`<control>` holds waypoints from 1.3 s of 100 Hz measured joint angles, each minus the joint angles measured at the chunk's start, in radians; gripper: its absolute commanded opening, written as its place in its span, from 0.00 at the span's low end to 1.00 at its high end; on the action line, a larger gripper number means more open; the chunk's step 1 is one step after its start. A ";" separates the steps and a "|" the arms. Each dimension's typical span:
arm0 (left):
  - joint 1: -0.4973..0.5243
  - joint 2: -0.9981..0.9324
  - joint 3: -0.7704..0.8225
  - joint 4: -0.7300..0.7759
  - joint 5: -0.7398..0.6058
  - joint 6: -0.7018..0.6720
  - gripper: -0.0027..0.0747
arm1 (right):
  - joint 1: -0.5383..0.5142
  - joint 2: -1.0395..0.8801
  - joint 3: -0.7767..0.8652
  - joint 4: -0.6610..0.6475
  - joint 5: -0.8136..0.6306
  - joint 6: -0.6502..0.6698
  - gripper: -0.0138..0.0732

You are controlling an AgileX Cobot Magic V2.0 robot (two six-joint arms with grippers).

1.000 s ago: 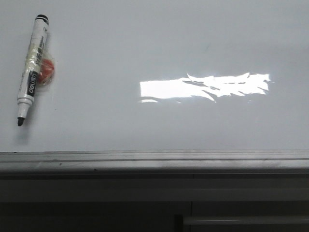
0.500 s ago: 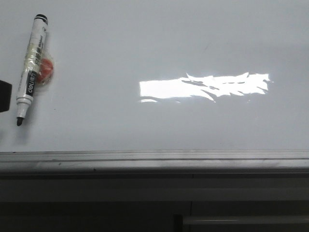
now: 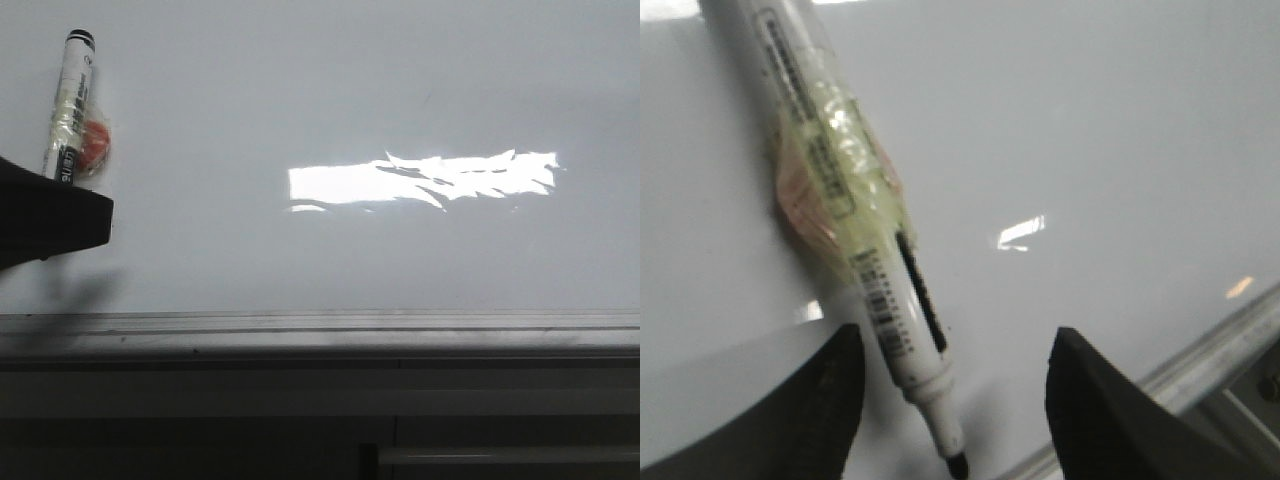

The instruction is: Write number 0 on whiteboard

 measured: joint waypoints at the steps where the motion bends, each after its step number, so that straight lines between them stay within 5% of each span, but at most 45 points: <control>1: 0.000 0.003 0.000 -0.007 -0.011 0.000 0.51 | 0.000 0.000 0.000 0.000 0.000 0.000 0.09; 15: 0.000 0.060 0.000 -0.038 -0.130 0.000 0.47 | 0.000 0.000 0.000 0.000 0.000 0.000 0.09; 32: -0.002 0.102 -0.002 -0.080 -0.171 0.000 0.00 | 0.000 0.000 0.000 0.000 0.000 0.000 0.09; 60: -0.003 0.104 -0.004 -0.064 -0.165 0.000 0.01 | 0.000 0.000 0.000 0.000 0.000 0.000 0.09; 85: -0.026 0.114 -0.002 0.163 -0.218 0.000 0.01 | 0.000 0.000 0.000 0.000 -0.014 0.000 0.09; 111: -0.109 0.102 -0.010 0.267 -0.276 0.000 0.01 | 0.043 0.000 0.000 -0.003 -0.362 0.000 0.09; 130: -0.125 0.068 -0.062 0.285 -0.244 0.000 0.01 | 0.135 0.000 0.000 -0.002 -0.418 0.000 0.09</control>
